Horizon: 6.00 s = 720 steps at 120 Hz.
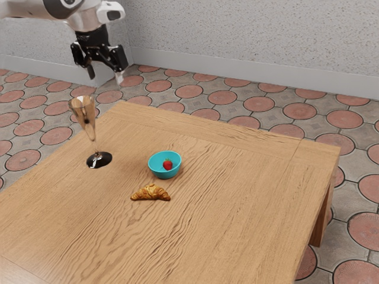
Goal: Take strawberry from the bowl
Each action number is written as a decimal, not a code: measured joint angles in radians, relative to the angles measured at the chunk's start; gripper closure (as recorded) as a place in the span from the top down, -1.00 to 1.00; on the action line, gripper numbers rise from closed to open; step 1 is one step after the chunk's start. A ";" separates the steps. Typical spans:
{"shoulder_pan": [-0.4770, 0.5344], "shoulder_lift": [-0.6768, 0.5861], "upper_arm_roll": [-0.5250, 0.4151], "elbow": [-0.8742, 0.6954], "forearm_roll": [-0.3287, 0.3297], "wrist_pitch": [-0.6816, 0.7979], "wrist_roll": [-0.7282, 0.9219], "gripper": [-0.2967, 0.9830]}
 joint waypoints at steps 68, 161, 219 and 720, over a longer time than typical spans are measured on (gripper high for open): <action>0.031 0.079 -0.016 -0.303 0.012 0.226 -0.156 0.51; 0.012 0.302 -0.021 -0.288 -0.049 0.576 -0.394 0.46; 0.000 0.412 -0.043 -0.191 -0.068 0.598 -0.448 0.14; -0.279 0.639 -0.072 0.025 -0.051 0.618 -0.564 -0.27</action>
